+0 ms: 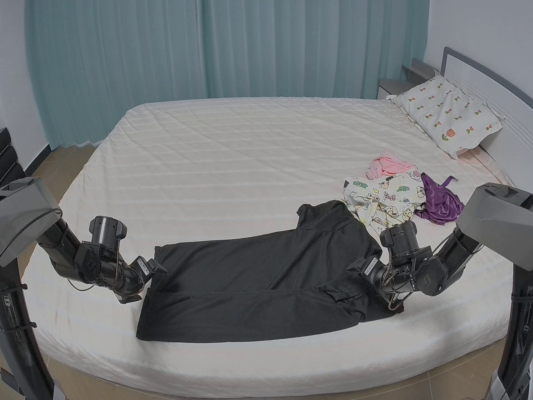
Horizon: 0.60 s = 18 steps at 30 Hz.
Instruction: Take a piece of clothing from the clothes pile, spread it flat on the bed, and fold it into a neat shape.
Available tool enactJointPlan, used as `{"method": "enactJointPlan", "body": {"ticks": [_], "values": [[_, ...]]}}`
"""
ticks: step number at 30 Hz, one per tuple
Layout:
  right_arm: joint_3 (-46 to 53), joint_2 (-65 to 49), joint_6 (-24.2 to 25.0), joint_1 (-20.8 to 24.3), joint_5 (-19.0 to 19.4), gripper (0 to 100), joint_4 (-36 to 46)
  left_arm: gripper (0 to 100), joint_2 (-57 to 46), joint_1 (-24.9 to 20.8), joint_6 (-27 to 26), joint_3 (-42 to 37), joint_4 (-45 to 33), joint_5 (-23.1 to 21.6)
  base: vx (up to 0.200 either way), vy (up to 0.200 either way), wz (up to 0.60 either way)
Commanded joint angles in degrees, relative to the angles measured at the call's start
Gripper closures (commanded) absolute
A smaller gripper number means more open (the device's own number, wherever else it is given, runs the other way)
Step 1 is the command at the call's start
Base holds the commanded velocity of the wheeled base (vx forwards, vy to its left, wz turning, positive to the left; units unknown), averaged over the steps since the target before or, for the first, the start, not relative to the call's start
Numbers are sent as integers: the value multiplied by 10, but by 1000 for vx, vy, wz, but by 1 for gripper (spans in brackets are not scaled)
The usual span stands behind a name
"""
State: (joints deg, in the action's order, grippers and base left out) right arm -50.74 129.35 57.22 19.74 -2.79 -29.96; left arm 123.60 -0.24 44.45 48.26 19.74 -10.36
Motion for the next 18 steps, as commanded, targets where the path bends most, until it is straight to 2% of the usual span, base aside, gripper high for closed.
{"method": "enactJointPlan", "body": {"ticks": [1, 11, 18], "values": [[1, -17, 10, 7, -1, 0, 0, 0, 1, 0, 0, 0, 0, 0, 0, 0, 0], [12, -42, 20, 40, 2, 0, 4, 0, 1, 0, -1, -1, 0, 1, 0, 0, 0], [-6, 1, 22, 50, -4, 0, 0, 0, 1, 0, -1, -1, 0, 2, 0, 0, 0]]}}
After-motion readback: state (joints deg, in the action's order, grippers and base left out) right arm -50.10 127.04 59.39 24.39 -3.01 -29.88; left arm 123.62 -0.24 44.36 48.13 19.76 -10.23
